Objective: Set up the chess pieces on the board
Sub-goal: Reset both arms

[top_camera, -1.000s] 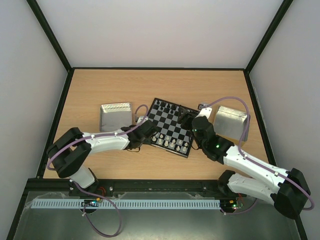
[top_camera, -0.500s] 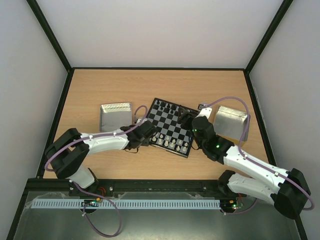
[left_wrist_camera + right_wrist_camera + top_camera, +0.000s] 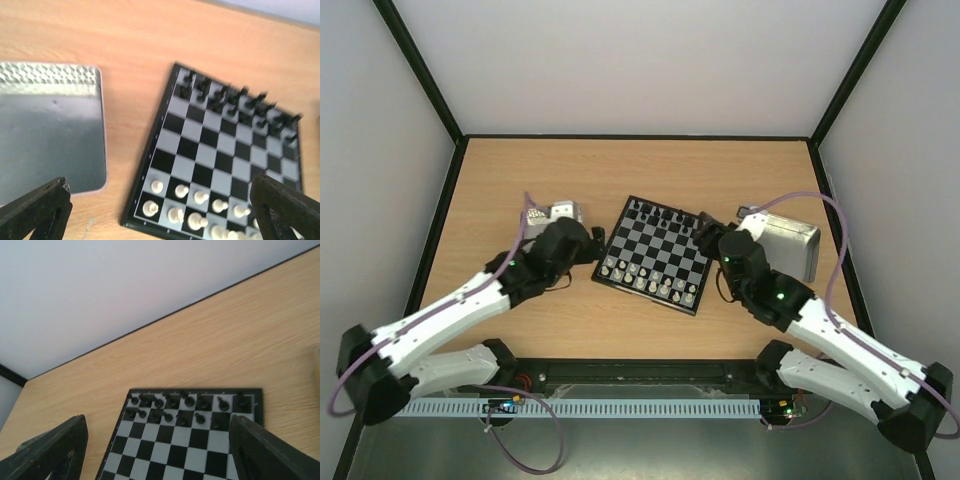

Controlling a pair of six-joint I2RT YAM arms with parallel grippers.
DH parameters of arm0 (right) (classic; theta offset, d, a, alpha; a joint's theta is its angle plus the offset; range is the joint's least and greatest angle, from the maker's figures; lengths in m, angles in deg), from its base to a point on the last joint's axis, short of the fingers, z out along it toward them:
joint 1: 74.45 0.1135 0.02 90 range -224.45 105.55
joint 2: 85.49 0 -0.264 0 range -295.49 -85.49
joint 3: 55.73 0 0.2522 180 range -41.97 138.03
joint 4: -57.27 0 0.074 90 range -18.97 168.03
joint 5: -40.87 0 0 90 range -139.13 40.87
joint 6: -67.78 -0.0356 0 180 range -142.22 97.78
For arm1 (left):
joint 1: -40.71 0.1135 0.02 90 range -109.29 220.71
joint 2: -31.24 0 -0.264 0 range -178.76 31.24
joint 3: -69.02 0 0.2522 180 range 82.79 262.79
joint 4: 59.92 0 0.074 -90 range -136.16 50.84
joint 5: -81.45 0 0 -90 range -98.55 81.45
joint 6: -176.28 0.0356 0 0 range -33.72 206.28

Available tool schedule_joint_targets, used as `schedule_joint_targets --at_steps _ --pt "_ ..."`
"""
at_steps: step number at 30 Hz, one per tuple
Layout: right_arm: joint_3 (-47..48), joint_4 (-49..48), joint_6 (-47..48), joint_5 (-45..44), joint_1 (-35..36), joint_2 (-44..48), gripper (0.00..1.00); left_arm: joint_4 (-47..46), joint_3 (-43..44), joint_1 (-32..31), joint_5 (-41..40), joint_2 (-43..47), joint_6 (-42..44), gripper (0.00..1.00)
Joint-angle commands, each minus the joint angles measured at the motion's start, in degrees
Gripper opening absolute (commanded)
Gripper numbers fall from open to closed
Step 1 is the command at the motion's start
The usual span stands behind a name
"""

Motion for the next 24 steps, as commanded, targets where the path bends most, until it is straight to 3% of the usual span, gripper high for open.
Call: schedule_joint_targets --at_steps 1,9,16,24 --pt "6.35 15.50 2.55 -8.35 -0.11 6.16 0.77 2.71 1.98 2.17 -1.39 9.25 2.70 0.99" --pt "11.02 26.44 6.54 -15.42 -0.12 19.03 0.99 6.16 5.64 2.26 -7.69 23.12 8.37 0.99" --pt "15.41 32.74 6.60 -15.82 -0.17 23.26 0.98 9.97 9.96 2.26 -10.58 31.77 11.85 0.99" --pt "16.26 34.99 5.57 -17.36 -0.13 29.27 0.98 14.16 14.34 2.26 -13.51 34.96 14.12 0.99"
